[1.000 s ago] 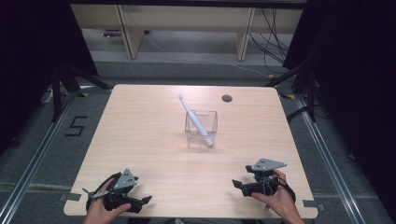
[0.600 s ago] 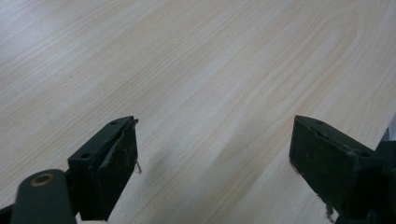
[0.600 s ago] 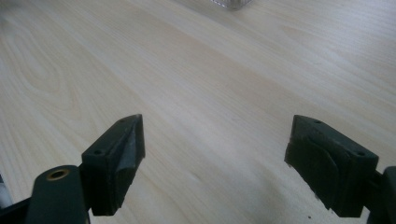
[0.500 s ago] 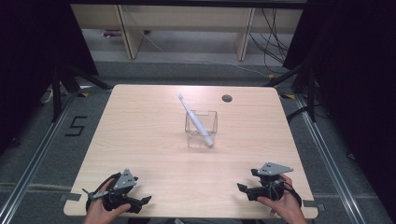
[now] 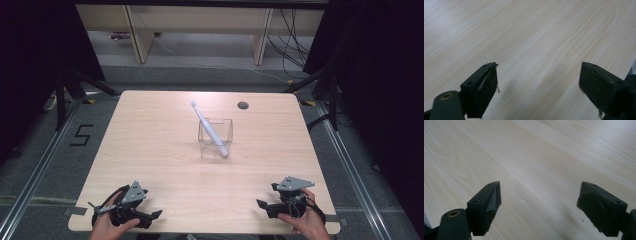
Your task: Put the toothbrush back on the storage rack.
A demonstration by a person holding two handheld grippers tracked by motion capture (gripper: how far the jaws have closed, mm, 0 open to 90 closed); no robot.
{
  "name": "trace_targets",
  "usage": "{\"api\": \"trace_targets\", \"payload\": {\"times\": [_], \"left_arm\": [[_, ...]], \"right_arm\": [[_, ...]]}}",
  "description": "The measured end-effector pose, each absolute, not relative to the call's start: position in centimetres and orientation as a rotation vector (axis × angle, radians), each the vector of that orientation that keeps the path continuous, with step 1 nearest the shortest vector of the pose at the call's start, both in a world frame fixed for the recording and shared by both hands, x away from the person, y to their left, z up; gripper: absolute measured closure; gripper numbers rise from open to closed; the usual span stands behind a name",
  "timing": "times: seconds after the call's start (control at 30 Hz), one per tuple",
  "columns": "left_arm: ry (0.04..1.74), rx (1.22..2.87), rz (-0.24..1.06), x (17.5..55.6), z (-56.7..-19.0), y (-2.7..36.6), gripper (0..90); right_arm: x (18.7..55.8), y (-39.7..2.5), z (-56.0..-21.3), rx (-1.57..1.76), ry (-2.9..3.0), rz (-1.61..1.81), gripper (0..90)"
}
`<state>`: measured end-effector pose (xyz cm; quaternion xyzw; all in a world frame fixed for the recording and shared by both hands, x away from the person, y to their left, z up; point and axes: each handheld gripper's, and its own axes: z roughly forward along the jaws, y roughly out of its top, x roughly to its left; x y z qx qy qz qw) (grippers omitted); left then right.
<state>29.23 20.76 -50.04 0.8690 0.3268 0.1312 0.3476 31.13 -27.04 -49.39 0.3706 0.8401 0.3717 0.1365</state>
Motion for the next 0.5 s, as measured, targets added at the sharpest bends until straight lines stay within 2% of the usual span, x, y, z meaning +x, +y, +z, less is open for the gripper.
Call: {"api": "trace_targets", "payload": {"times": [0.5], "left_arm": [[0.846, 2.255, 0.342, 29.24, -50.02, 20.75, 15.0]], "right_arm": [[31.14, -26.92, -49.53, 1.082, 2.449, 1.061, 19.4]]}}
